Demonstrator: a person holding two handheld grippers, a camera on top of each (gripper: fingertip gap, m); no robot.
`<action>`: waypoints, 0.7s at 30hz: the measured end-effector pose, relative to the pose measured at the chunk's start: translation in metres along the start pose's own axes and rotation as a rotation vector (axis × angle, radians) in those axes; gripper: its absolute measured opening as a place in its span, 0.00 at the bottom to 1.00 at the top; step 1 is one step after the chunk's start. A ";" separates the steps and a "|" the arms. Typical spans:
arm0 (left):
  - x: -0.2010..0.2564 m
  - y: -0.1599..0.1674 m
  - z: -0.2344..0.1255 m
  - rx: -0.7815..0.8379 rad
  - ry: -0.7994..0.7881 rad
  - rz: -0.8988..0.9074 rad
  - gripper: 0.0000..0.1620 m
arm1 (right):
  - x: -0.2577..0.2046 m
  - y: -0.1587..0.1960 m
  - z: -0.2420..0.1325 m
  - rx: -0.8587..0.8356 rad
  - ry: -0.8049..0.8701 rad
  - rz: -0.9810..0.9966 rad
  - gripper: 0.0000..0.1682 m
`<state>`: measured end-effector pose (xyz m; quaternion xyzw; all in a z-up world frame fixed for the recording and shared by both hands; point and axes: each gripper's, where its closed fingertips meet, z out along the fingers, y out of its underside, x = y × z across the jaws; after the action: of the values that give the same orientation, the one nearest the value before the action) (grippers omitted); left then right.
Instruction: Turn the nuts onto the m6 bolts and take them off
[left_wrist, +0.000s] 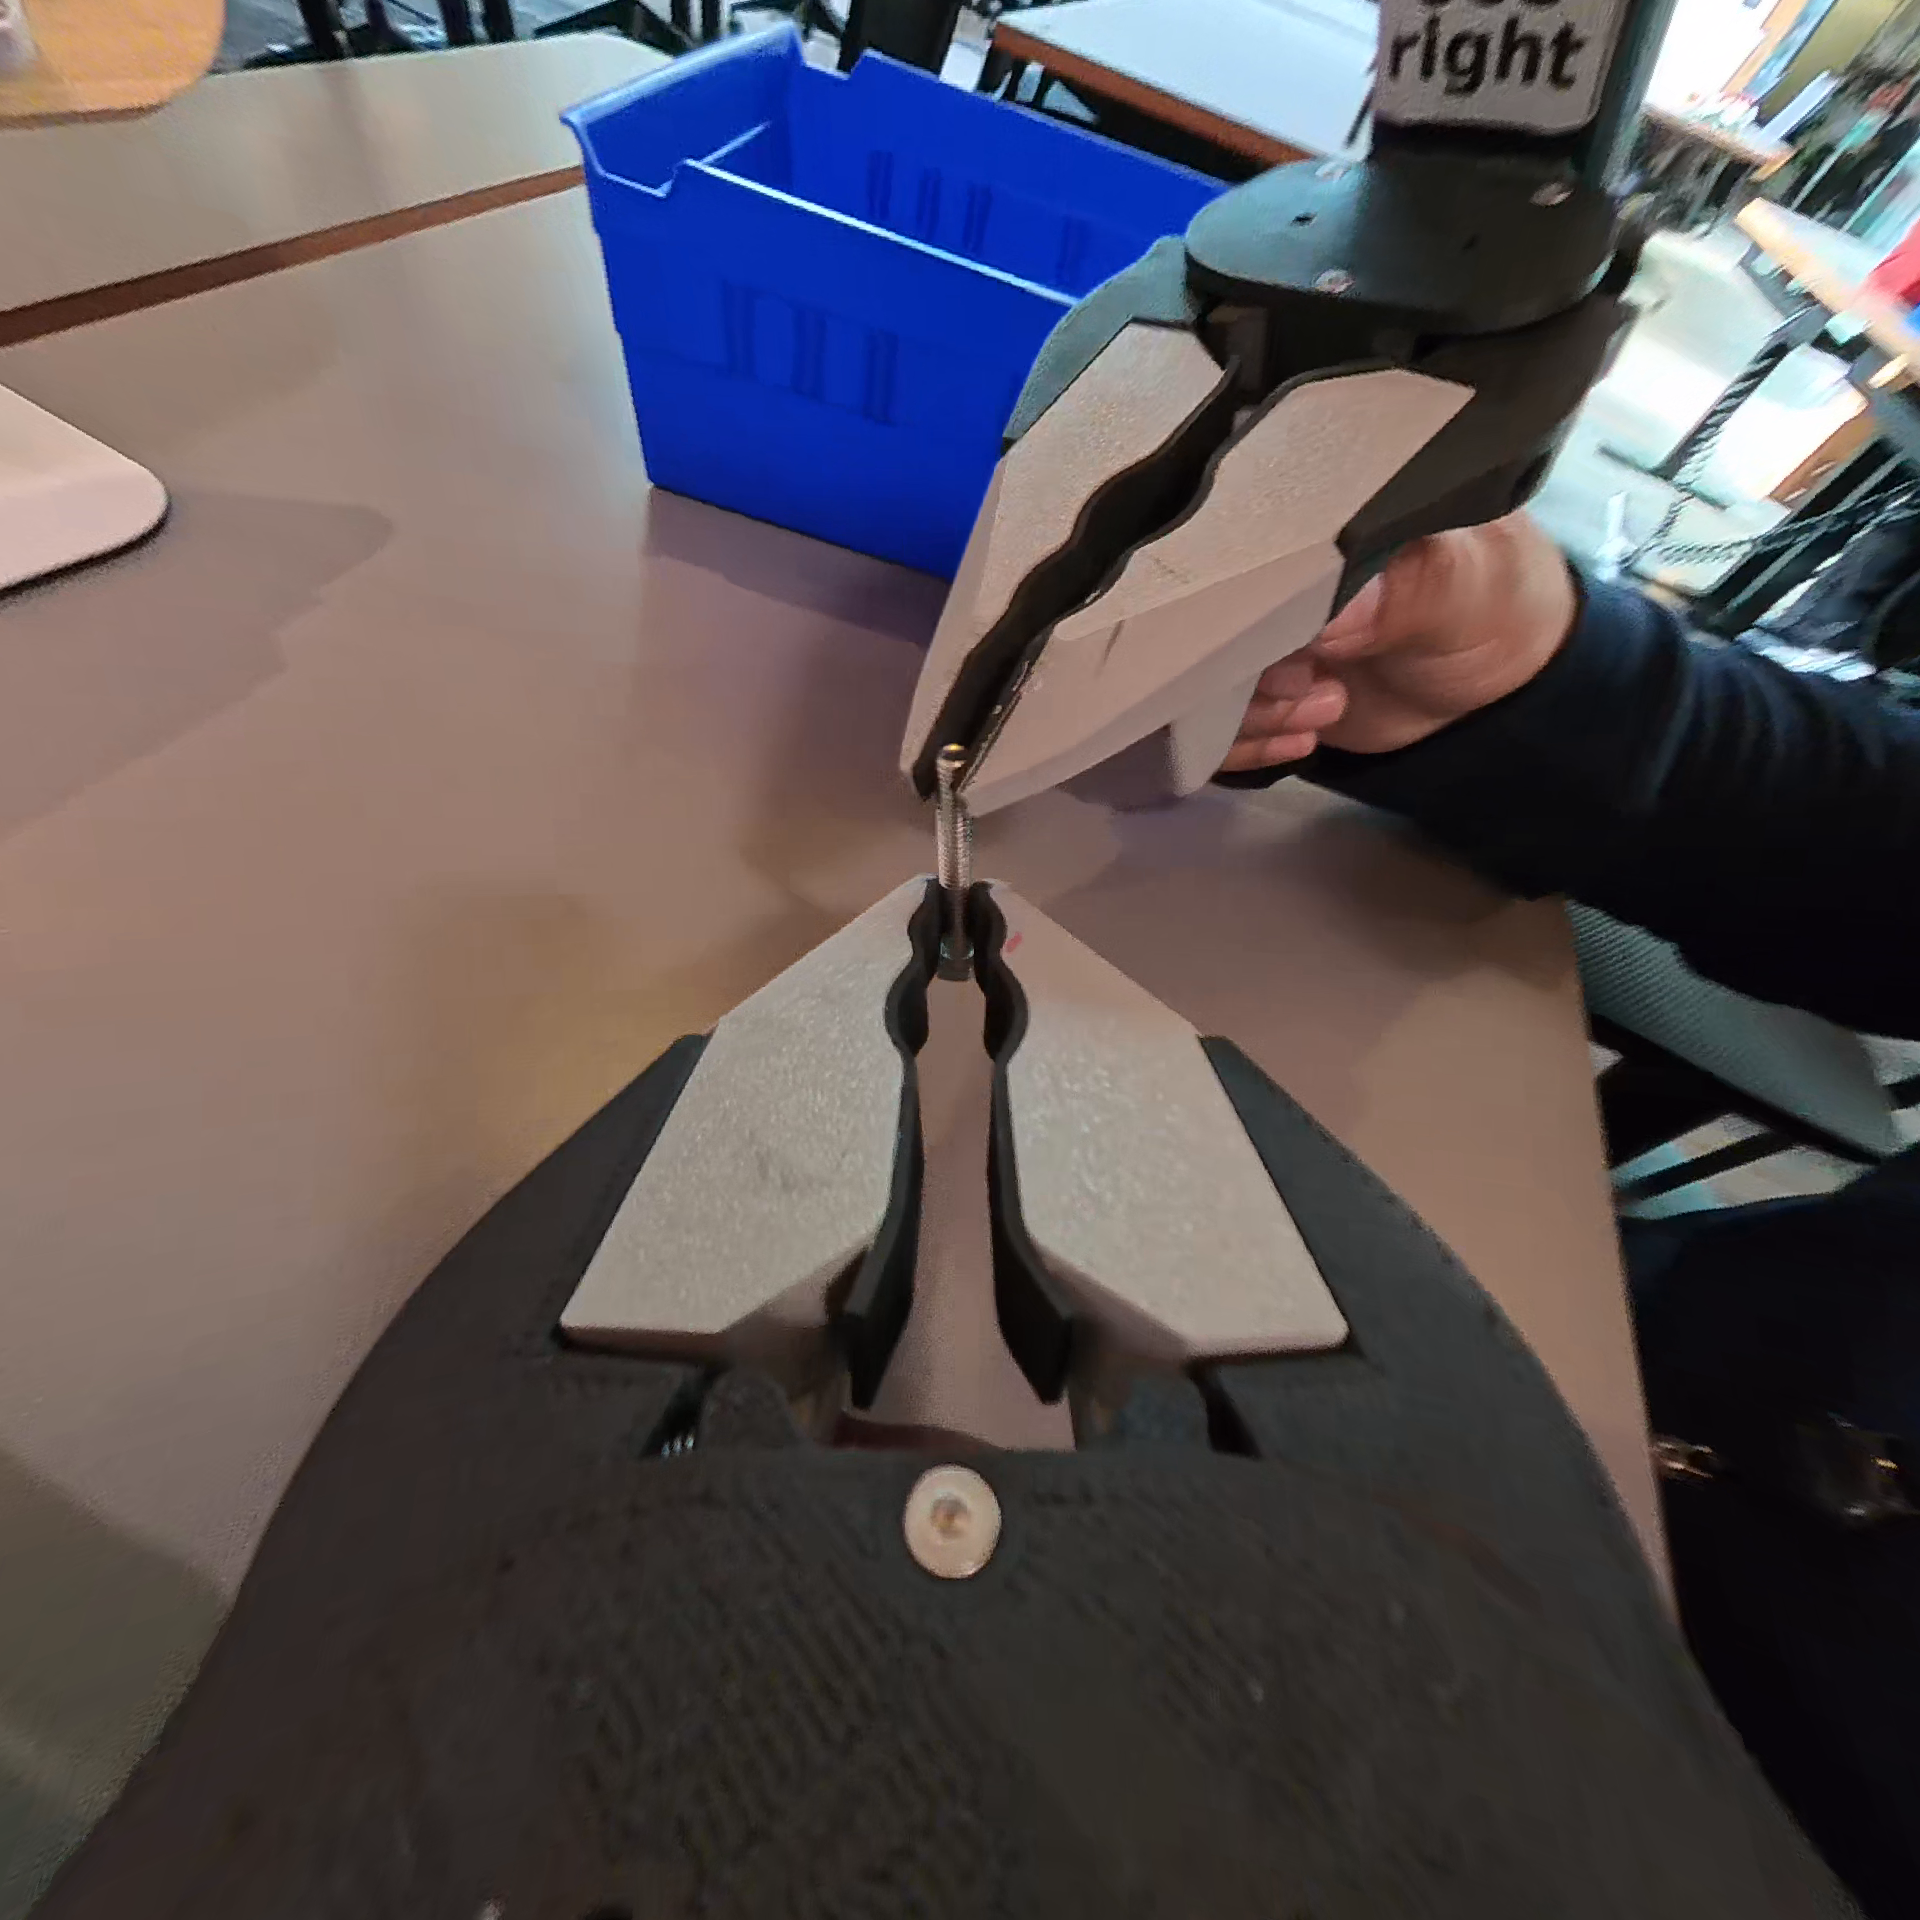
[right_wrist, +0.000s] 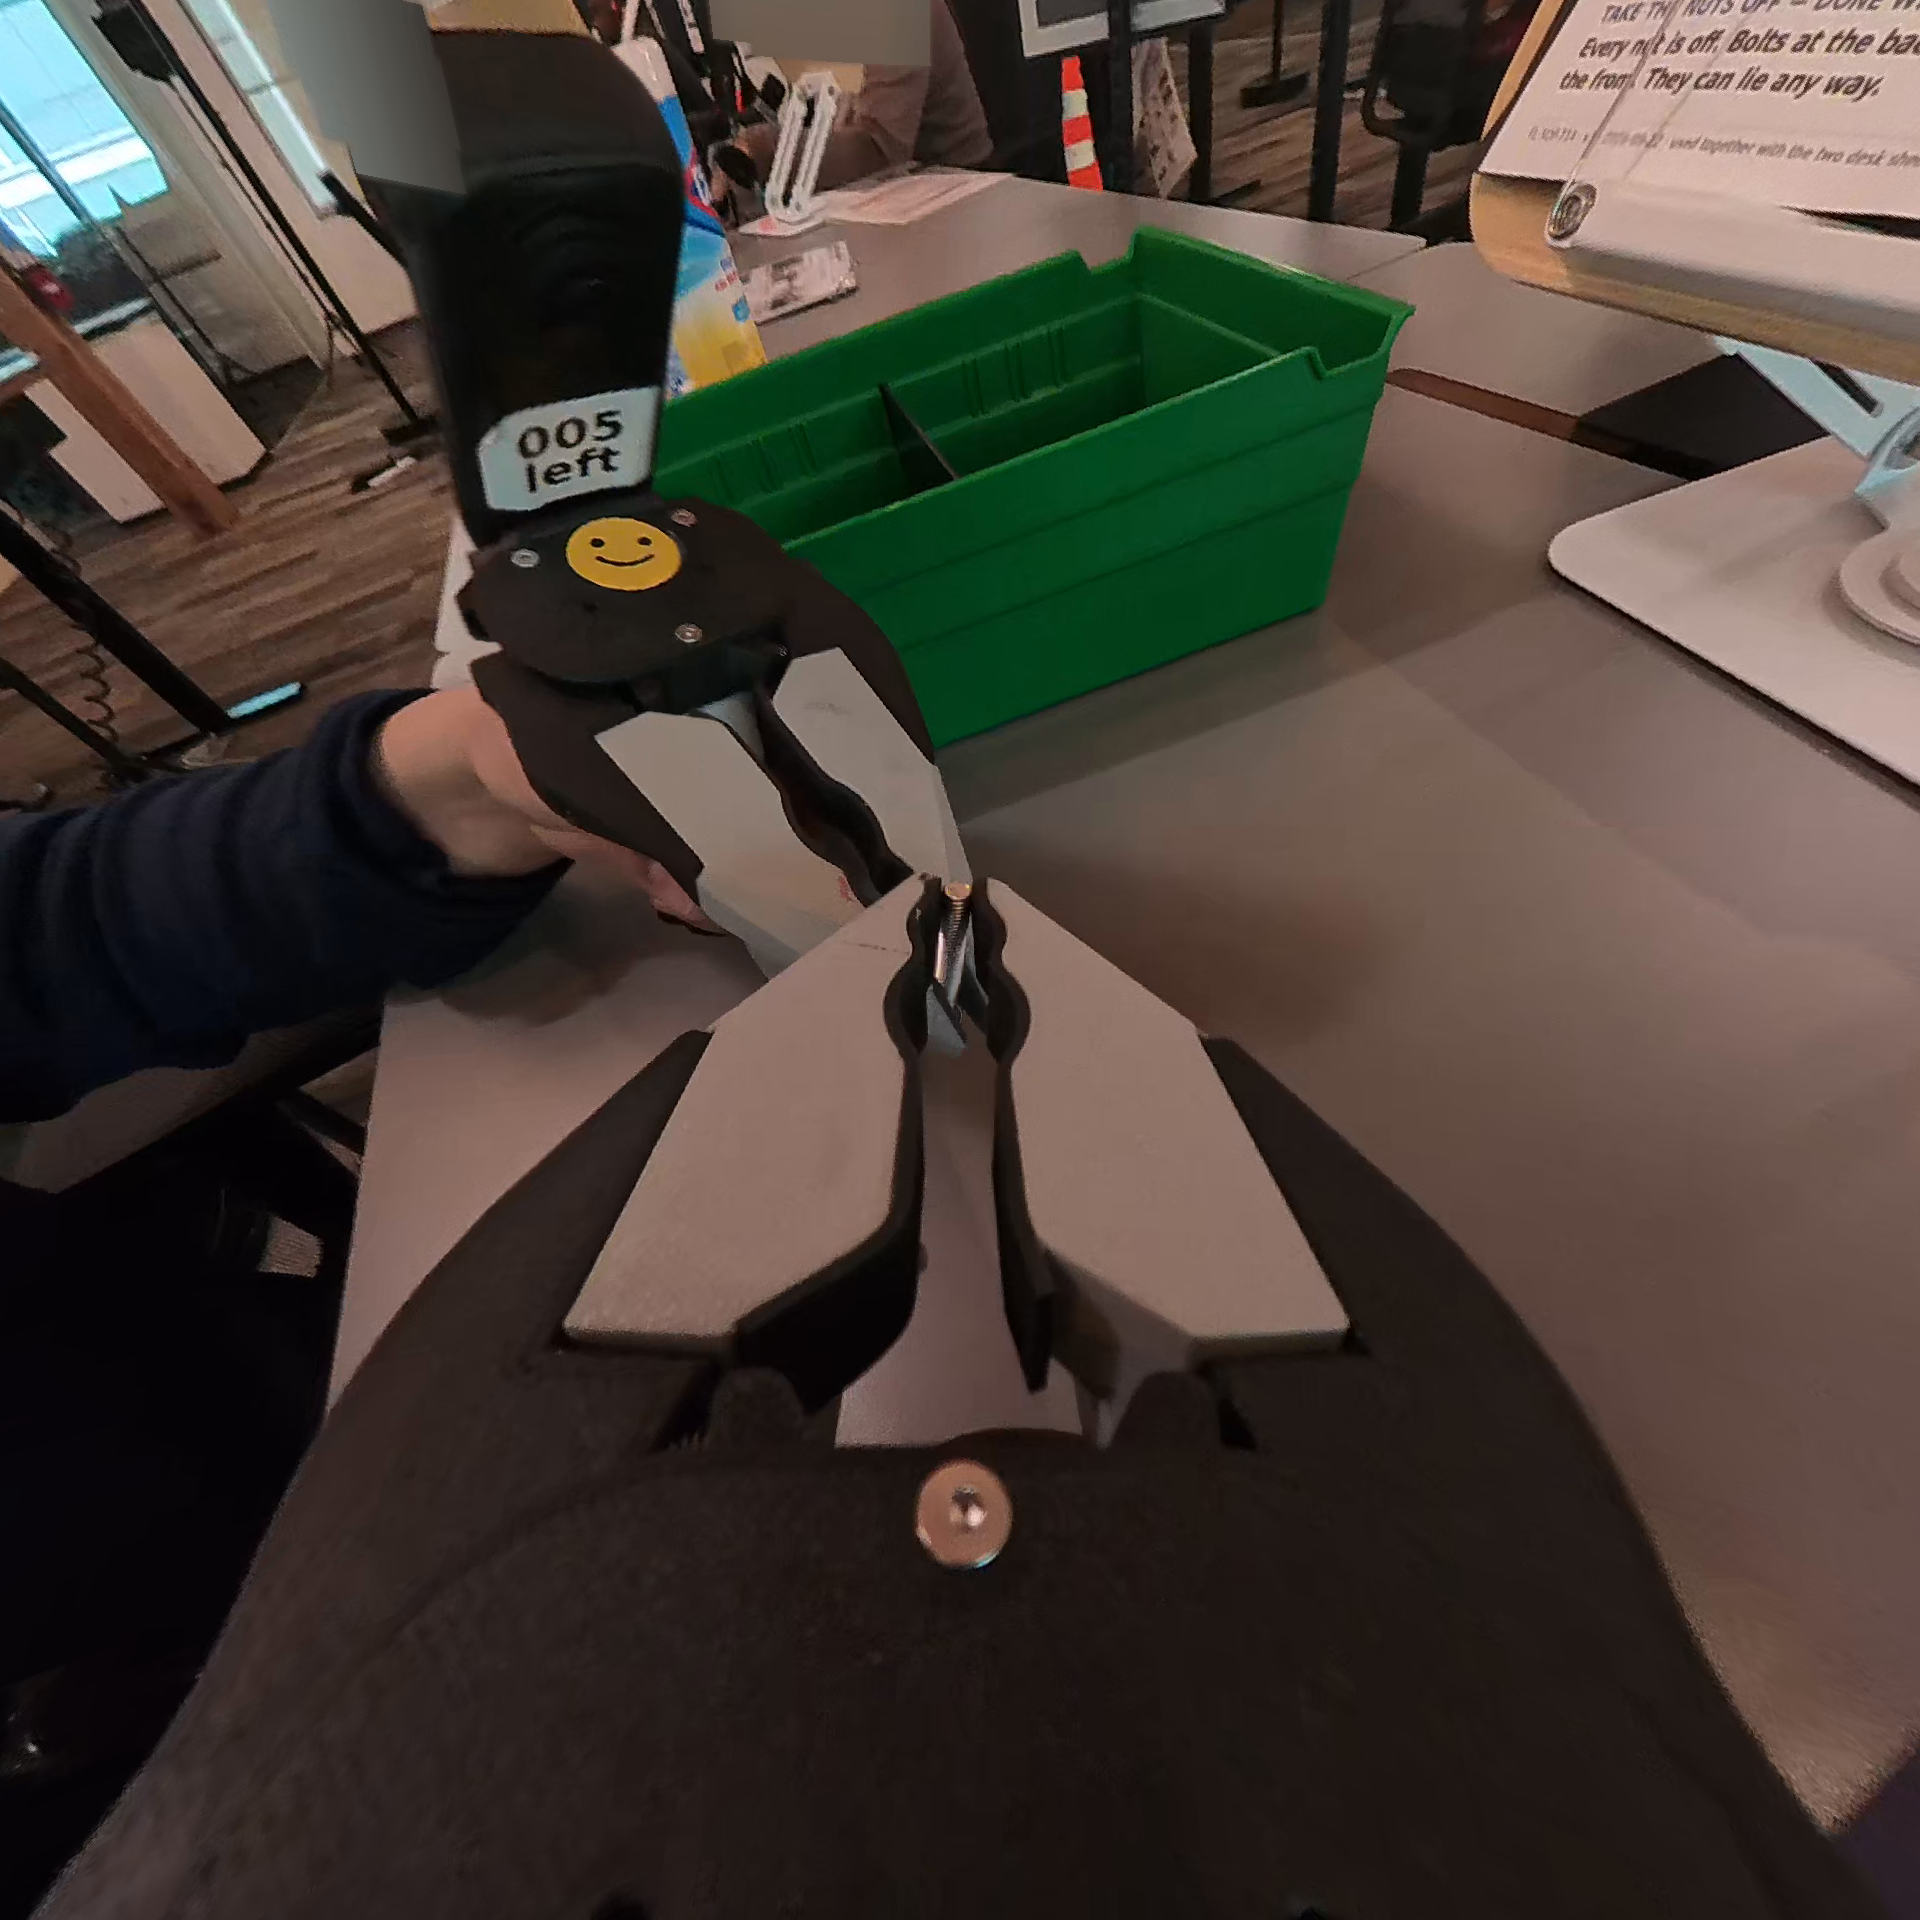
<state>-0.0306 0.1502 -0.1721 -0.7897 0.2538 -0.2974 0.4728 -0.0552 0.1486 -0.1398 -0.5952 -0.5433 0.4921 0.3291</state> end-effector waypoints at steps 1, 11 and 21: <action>0.002 -0.002 -0.001 0.012 0.025 -0.021 0.02 | -0.002 -0.001 -0.001 0.010 -0.017 0.012 0.01; 0.015 -0.013 -0.006 0.089 0.157 -0.127 0.02 | -0.009 -0.007 -0.004 0.049 -0.100 0.078 0.01; 0.017 -0.013 -0.007 0.088 0.170 -0.127 0.02 | -0.011 -0.008 -0.003 0.051 -0.110 0.085 0.01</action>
<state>-0.0221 0.1405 -0.1538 -0.7546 0.2292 -0.4035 0.4640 -0.0544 0.1394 -0.1291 -0.5812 -0.5220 0.5515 0.2925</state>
